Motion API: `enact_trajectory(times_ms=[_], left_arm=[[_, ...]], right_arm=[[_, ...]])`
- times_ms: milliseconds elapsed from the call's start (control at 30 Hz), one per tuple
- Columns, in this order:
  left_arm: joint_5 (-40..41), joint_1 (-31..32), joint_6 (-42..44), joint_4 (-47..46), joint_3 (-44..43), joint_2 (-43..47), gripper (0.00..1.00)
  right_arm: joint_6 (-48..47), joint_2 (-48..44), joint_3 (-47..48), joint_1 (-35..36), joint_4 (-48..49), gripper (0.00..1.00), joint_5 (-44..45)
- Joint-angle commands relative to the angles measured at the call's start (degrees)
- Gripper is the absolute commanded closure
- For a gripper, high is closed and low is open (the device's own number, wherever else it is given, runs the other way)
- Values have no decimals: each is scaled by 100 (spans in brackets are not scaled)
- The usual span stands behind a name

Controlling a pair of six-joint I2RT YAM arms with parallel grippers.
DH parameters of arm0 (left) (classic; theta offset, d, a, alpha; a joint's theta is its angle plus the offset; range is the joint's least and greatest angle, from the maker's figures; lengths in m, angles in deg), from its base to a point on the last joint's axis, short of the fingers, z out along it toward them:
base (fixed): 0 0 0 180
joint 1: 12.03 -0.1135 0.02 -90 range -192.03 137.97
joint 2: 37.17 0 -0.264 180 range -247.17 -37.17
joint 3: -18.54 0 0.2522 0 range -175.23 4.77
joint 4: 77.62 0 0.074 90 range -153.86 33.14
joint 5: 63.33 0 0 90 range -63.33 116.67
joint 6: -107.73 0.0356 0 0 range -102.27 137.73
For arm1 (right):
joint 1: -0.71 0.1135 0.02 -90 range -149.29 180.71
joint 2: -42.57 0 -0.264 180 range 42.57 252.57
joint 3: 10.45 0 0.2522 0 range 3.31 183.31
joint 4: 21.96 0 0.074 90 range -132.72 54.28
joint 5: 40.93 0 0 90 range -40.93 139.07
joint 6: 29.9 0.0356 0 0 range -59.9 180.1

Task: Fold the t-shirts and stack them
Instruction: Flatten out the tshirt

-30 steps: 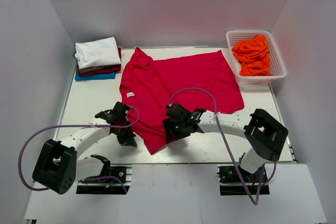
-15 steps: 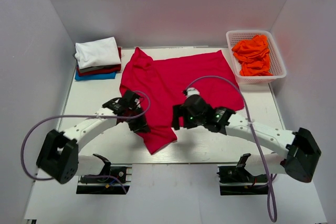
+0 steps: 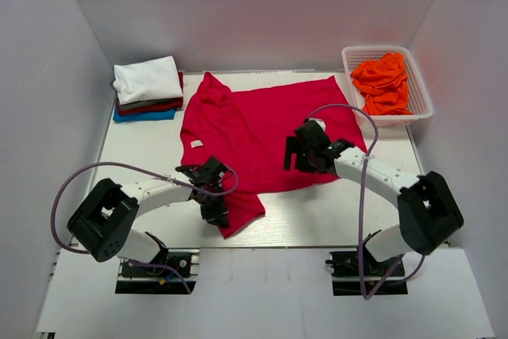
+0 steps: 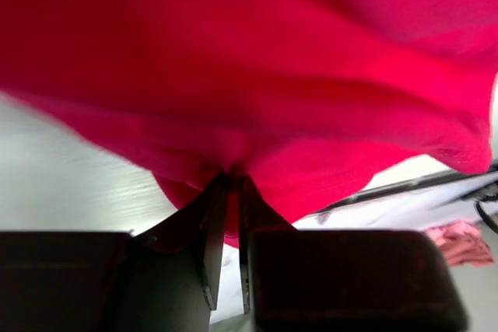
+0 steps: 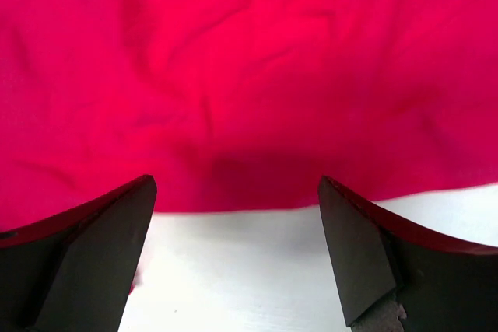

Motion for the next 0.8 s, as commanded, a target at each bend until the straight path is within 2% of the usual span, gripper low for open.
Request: enact_trajectory(times_ms=[0, 200, 333, 367, 467, 500, 533, 567, 600, 667, 767], left_arm=[[763, -74, -144, 744, 325, 180, 77], [1484, -74, -381, 1773, 186, 232, 78], [1704, -74, -382, 2387, -374, 548, 70], [1800, -74, -382, 2859, -551, 549, 69], [2161, 4, -294, 3425, -1210, 549, 49], [2162, 5, -215, 3583, -1368, 610, 37], [2162, 5, -162, 3584, -1683, 610, 16], [2101, 5, 21, 3584, -1834, 663, 6], [2100, 5, 84, 3532, -2140, 663, 0], [2100, -117, 224, 3321, -2388, 663, 0], [2722, -118, 339, 2821, -2784, 374, 0]], right_arm=[[-163, 270, 317, -292, 204, 10, -257], [-365, 280, 124, -618, 292, 10, -337], [-540, 227, 53, -907, 257, 10, -310], [-558, 210, 44, -934, 265, 10, -293], [-655, 183, 62, -1110, 300, 10, -354], [-707, 183, 71, -1154, 318, 10, -389], [-742, 174, 88, -1207, 310, 10, -416], [-743, 157, 106, -1259, 327, 10, -459], [-760, 148, 149, -1269, 310, 10, -442], [-795, 113, 141, -1382, 309, 10, -407], [-883, 95, 97, -1549, 318, 10, -338]])
